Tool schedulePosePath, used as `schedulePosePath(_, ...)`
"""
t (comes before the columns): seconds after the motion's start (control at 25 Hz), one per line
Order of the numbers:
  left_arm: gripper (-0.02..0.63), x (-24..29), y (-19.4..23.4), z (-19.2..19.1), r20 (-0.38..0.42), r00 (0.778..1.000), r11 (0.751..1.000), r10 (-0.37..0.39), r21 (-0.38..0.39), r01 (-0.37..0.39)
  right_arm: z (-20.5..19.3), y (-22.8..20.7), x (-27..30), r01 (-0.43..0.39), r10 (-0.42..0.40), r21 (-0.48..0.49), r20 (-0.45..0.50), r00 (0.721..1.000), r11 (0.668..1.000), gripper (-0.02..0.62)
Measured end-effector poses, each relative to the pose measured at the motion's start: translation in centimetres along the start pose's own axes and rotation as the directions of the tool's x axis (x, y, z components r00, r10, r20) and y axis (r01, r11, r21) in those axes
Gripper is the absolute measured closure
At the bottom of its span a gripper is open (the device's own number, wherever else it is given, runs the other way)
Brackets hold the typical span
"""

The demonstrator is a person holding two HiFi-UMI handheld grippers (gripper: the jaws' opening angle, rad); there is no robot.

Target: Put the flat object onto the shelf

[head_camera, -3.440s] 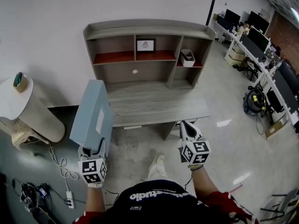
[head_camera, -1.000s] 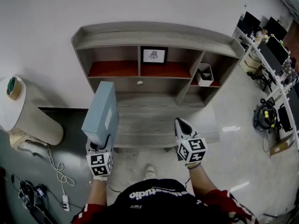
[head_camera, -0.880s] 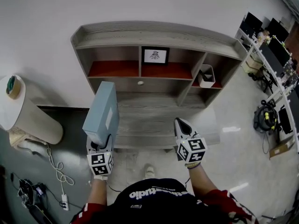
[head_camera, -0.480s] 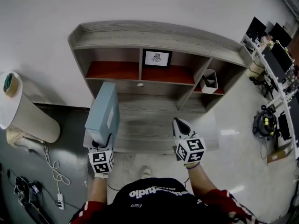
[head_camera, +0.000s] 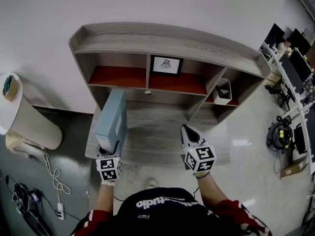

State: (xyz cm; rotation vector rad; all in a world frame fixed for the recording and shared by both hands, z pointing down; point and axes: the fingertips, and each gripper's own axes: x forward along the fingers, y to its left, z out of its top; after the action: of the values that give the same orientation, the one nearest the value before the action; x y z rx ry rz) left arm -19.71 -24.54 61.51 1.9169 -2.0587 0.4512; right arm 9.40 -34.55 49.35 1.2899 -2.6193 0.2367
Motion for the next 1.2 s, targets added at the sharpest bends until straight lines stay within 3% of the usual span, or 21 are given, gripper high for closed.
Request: schedulePosePath(1.2,0.333,7.1,-1.2,-1.1,-0.05,0.999,1.0,0.022,0.006,-0.022,-0.4,-3.8,1.1,0.039,-0.04,0.039,0.01,0.999,0.998,0.595)
